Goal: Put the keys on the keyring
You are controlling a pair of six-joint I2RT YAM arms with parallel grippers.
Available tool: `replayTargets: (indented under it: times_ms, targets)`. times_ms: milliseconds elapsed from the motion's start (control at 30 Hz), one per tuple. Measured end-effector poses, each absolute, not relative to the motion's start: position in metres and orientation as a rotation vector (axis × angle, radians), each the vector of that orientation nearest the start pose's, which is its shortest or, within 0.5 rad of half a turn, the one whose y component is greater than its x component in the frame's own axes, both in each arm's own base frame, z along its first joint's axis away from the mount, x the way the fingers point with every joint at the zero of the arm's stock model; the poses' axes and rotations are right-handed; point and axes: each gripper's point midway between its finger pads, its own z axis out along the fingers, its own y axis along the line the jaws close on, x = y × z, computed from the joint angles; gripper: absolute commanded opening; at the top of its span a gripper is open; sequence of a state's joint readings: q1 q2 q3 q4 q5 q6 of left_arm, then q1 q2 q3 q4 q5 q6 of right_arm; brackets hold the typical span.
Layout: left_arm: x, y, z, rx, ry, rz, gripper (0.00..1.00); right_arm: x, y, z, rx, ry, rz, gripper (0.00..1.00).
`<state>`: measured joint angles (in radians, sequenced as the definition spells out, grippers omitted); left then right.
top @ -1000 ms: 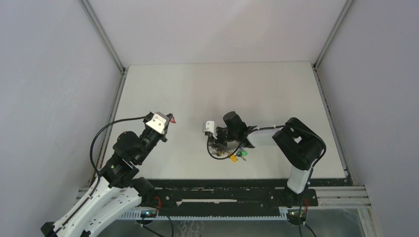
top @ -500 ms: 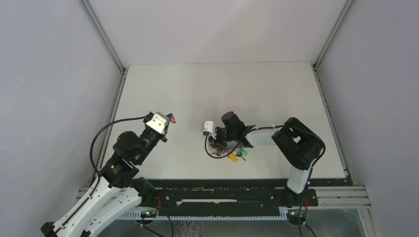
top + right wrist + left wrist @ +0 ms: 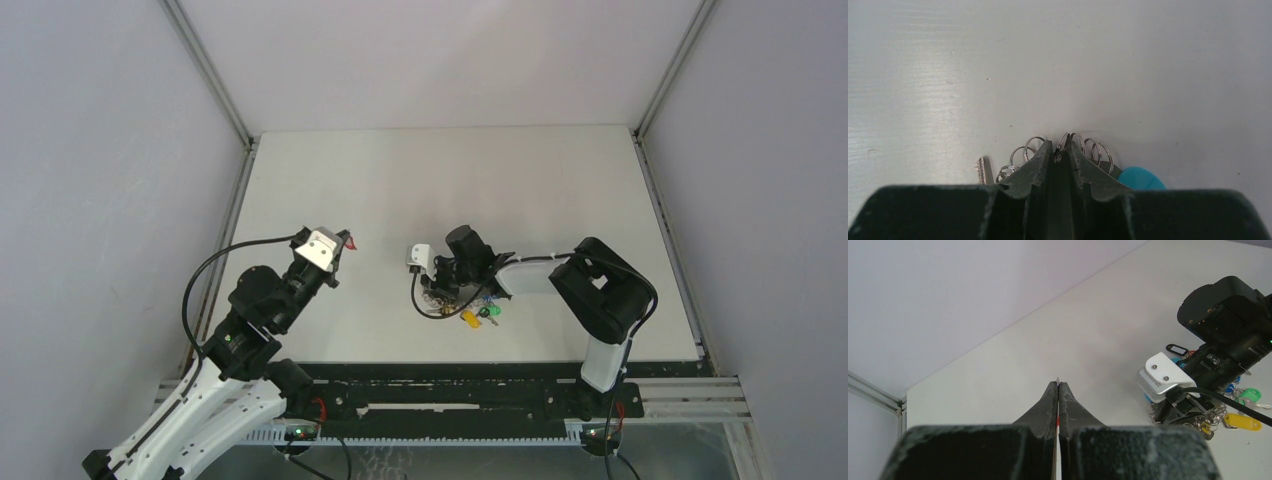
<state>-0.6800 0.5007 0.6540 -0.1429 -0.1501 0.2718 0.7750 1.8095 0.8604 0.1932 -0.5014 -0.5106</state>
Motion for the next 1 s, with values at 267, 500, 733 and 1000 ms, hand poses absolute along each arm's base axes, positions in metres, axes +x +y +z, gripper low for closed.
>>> replayTargets:
  times_ms: [267, 500, 733, 1000]
  targets:
    - [0.232, -0.139, 0.299, 0.609, 1.441, -0.205, 0.0, 0.256, 0.341, 0.016, -1.588, 1.707, 0.704, 0.0]
    - [0.231, -0.139, 0.3, 0.609, 1.44, -0.205, 0.0, 0.259, 0.342, 0.026, -1.625, 1.798, 0.662, 0.0]
    - [0.23, -0.138, 0.301, 0.605, 1.434, -0.206, 0.0, 0.266, 0.348, 0.039, -1.711, 1.957, 0.526, 0.0]
    - [0.23, -0.138, 0.302, 0.603, 1.432, -0.205, 0.0, 0.258, 0.332, 0.035, -1.848, 2.152, 0.328, 0.0]
